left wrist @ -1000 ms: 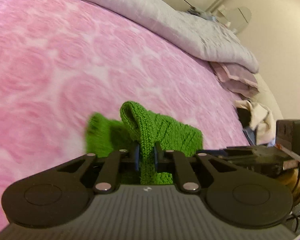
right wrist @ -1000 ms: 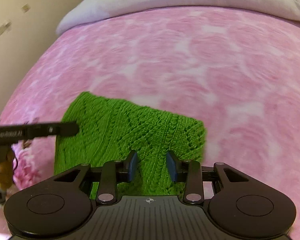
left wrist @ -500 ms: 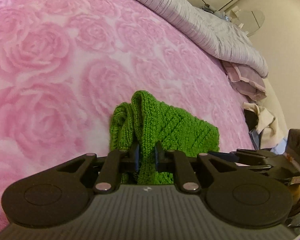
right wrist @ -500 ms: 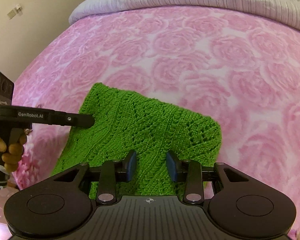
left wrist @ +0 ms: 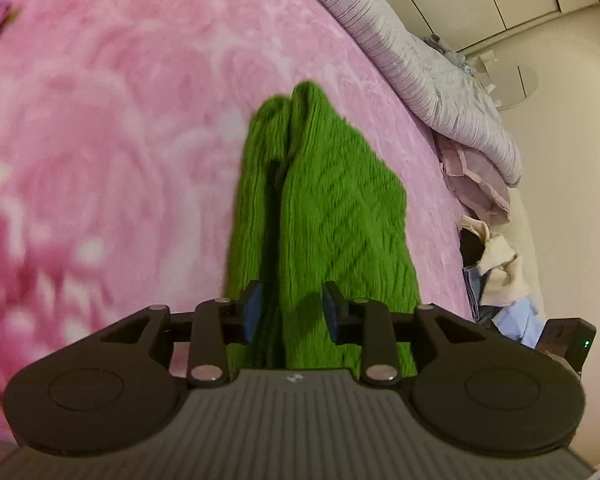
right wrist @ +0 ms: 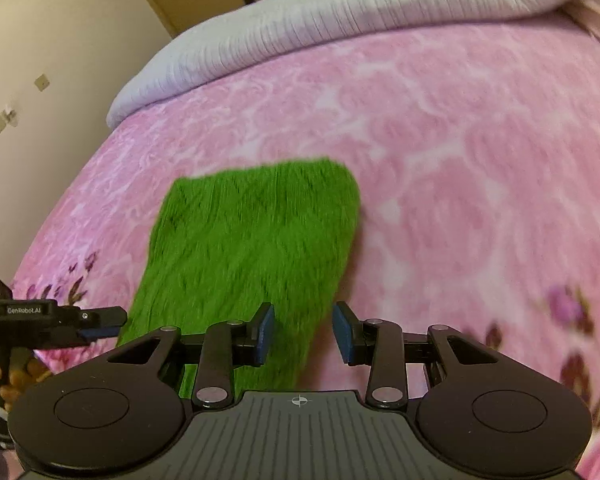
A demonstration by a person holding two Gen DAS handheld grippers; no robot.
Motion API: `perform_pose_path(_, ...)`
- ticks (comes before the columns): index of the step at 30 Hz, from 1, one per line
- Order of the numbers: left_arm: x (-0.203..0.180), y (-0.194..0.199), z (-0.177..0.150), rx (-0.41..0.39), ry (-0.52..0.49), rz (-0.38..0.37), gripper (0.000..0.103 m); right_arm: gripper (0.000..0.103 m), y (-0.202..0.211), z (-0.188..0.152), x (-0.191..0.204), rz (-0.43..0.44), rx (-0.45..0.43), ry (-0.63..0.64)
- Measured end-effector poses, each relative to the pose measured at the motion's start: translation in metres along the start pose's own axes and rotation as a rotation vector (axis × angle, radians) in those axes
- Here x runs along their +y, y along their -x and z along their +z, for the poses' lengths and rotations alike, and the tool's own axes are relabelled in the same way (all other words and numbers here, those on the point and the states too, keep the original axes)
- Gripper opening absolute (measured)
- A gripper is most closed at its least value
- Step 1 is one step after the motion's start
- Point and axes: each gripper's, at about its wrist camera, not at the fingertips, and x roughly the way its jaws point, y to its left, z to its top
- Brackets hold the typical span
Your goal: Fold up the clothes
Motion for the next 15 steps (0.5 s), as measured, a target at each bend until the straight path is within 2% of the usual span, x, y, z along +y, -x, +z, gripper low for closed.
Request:
perform_pose_path(2, 0.001, -0.003, -0.007, 0.005, 0.027, -0.021, 0.024, 0.037, -0.002, -0.007, 0.001, 0.015, 0.017, -0.032)
perform_pose_path(4, -0.003, -0.003, -0.011, -0.016, 0.028, -0.040, 0.005, 0.037, -0.010, -0.011, 0.006, 0.014, 0.044, -0.049)
perform_pose_path(8, -0.015, 0.027, -0.011, -0.127, -0.037, -0.034, 0.004, 0.034, -0.018, -0.013, 0.034, -0.045, 0.051, 0.055)
perform_pose_path(11, -0.004, 0.033, -0.013, -0.126, -0.024, -0.009, 0.004, 0.034, -0.022, -0.014, 0.052, -0.064, 0.062, 0.131)
perform_pose_path(15, 0.008, 0.007, -0.023, -0.089, -0.007, 0.043, 0.005, 0.034, -0.034, -0.021, 0.054, -0.102, 0.084, 0.181)
